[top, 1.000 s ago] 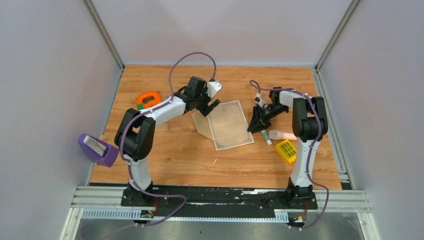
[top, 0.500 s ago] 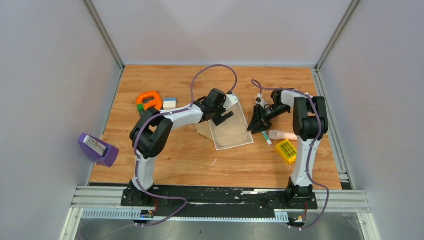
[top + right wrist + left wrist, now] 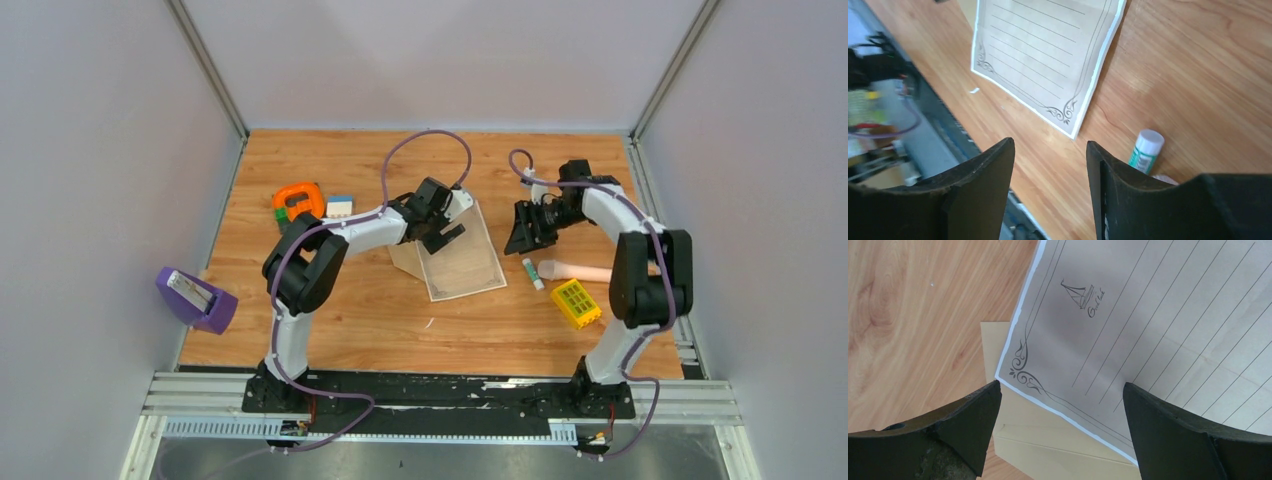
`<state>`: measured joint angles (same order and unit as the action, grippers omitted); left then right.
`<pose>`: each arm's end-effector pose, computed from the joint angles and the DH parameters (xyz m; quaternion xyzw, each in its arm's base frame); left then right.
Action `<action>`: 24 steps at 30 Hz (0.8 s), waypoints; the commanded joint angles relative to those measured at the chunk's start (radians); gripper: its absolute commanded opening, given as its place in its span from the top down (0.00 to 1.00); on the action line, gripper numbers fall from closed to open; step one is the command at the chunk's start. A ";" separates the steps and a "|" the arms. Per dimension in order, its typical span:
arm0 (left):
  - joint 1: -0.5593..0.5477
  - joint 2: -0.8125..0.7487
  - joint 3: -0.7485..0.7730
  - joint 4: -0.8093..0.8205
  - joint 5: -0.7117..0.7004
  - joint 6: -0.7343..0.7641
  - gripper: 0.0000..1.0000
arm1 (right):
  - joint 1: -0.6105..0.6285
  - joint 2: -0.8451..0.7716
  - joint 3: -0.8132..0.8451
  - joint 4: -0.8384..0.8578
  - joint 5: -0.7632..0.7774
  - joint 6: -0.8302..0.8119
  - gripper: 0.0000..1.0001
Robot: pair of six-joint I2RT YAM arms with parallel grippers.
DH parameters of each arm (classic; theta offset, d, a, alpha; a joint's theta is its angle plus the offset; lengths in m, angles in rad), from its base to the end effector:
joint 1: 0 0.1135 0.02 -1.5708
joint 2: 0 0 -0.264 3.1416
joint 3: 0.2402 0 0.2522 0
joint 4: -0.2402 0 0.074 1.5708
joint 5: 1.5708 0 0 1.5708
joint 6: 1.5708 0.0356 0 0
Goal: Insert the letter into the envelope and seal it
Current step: Fold the letter at the center of the board.
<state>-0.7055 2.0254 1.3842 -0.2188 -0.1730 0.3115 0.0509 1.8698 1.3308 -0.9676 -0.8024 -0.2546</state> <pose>0.3384 -0.2802 0.1696 0.4285 0.8305 0.0116 0.3558 0.3434 0.0431 0.1930 -0.1524 0.9075 0.3853 0.0691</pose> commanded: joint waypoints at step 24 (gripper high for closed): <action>-0.001 0.063 0.084 -0.126 0.215 -0.067 0.00 | 0.229 -0.887 -0.934 0.858 0.199 -0.935 0.29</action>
<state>-0.7052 2.0541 1.4349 -0.2981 0.0143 0.2546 0.2543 1.0050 0.4587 -0.1669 -0.5522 -0.9573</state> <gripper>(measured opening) 0.999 0.708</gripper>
